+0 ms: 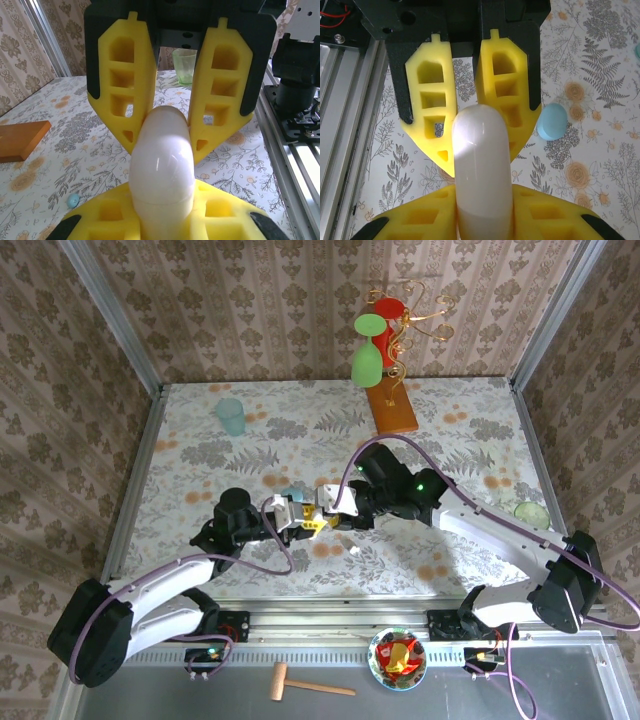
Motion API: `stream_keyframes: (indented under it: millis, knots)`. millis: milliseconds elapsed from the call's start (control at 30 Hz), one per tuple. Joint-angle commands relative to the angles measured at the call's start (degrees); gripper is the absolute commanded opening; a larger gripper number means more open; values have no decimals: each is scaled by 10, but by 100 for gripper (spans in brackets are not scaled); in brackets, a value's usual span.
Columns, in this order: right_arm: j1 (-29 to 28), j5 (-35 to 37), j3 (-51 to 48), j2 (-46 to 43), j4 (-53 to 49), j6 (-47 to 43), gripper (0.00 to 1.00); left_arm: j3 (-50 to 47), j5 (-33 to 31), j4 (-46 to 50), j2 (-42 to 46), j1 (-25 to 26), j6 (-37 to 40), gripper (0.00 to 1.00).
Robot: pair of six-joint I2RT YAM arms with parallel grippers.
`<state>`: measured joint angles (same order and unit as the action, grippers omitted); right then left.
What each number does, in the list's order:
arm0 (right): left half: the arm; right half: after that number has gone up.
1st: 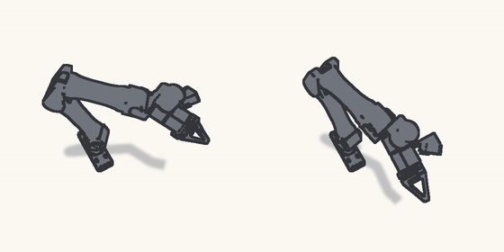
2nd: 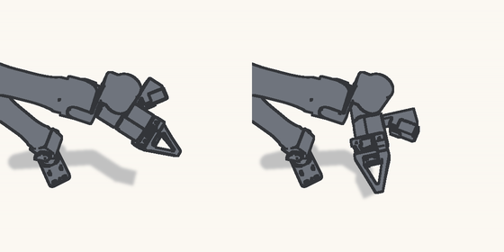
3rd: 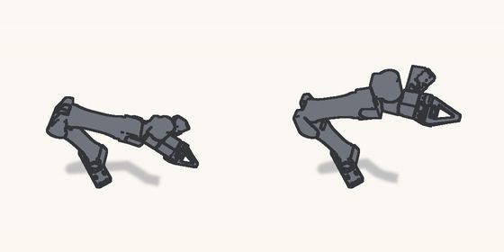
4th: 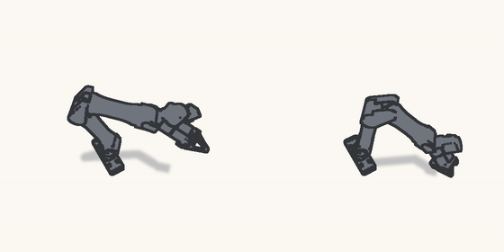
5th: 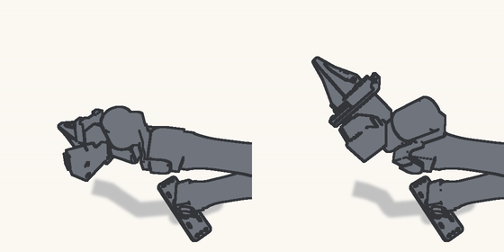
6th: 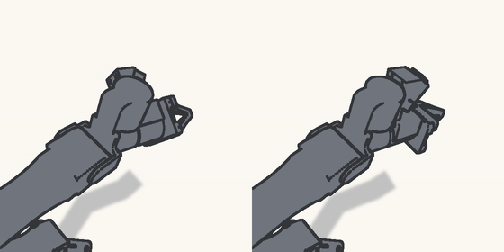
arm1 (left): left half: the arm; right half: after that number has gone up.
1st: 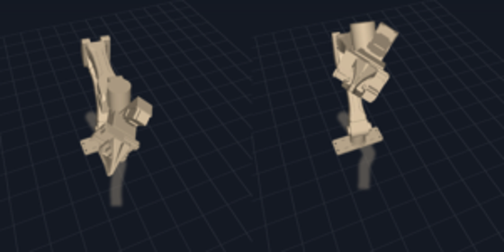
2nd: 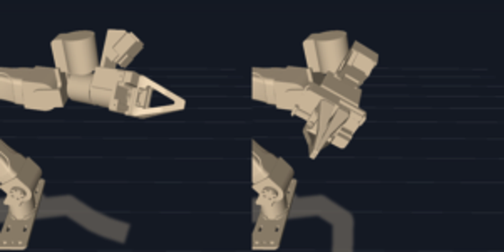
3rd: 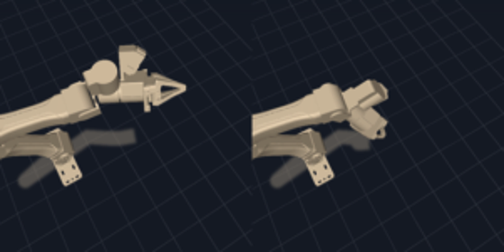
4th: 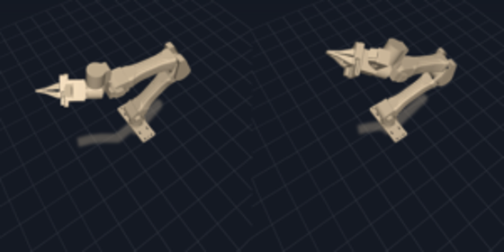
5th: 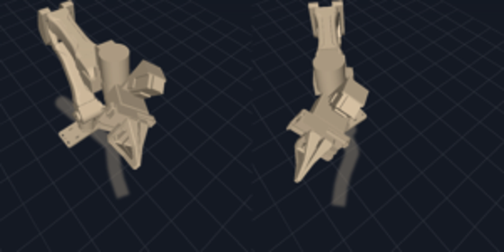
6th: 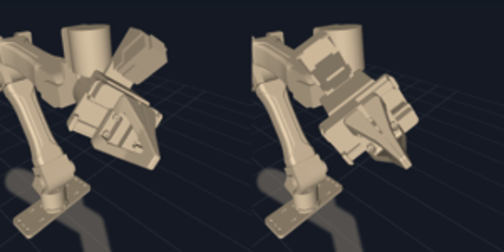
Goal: Insert wireless bluetooth earbuds into charging case
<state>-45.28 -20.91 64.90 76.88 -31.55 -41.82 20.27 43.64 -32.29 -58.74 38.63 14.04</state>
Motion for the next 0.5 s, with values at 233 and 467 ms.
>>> stream_keyframes:
  millis: [233, 467]
  knots:
    - [69, -31, -56, -13, 112, 127, 21, -31, -141, -64, 25, 3, -13, 82]
    - [191, 20, -87, 52, 227, 450, 23, -56, -294, -50, 37, 3, 0, 97]
